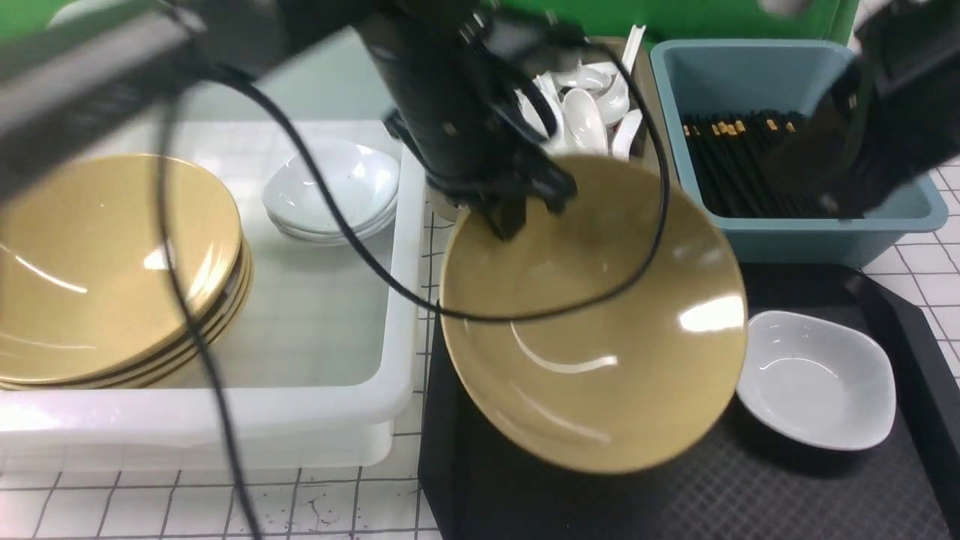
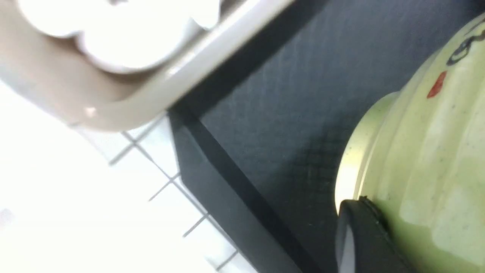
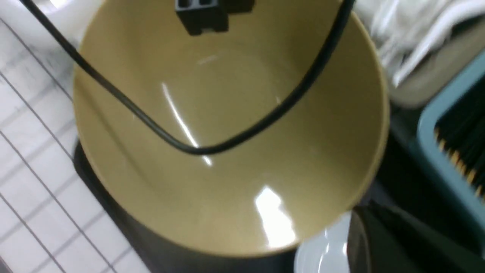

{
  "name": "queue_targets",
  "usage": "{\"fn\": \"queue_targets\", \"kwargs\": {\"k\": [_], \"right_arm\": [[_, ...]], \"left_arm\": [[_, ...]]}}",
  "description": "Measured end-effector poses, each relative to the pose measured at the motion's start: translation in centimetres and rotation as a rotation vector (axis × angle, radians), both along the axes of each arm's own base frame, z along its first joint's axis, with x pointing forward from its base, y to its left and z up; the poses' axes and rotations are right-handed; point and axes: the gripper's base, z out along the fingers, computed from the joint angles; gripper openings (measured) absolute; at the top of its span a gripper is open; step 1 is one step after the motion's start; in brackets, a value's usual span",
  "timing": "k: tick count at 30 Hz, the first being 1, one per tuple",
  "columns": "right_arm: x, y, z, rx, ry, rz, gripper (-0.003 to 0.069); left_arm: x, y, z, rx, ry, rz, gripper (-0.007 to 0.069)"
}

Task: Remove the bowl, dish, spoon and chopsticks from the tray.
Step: Use the left arm to put the noodle bowl into the large storage box on the left

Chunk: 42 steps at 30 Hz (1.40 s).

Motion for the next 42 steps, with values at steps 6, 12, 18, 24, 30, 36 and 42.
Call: {"fn": "queue_targets", "kwargs": {"k": [6, 12, 18, 24, 30, 36, 42], "right_arm": [[-2.5, 3.3, 3.9, 0.078, -0.147, 0.185, 0.0046], [-2.7, 6.0, 3.5, 0.065, -0.157, 0.298, 0.0048], [-1.0, 7.7, 1.6, 0.02, -0.129, 0.327, 0.0048], [0.2, 8.7, 0.2, -0.012, -0.101, 0.34, 0.0048], [0.8, 9.1, -0.5, -0.022, -0.087, 0.341, 0.0048], [0.9, 9.2, -0.7, -0.024, -0.084, 0.341, 0.0048], [0.9, 9.2, -0.7, -0.026, -0.082, 0.342, 0.0048]], "left_arm": [[-1.3, 8.6, 7.0, -0.142, -0.112, 0.207, 0.0005], [-5.2, 19.9, 9.5, -0.173, -0.183, 0.542, 0.0005], [-9.6, 27.7, 7.4, -0.133, -0.145, 0.867, 0.0005], [-10.2, 31.3, 4.3, -0.125, -0.126, 1.035, 0.0005], [-8.5, 32.5, 1.3, -0.122, -0.086, 1.064, 0.0011], [-6.0, 33.9, -1.7, -0.107, -0.04, 1.081, 0.0062], [-5.3, 34.7, -3.7, -0.048, 0.036, 1.075, 0.0226]]}}
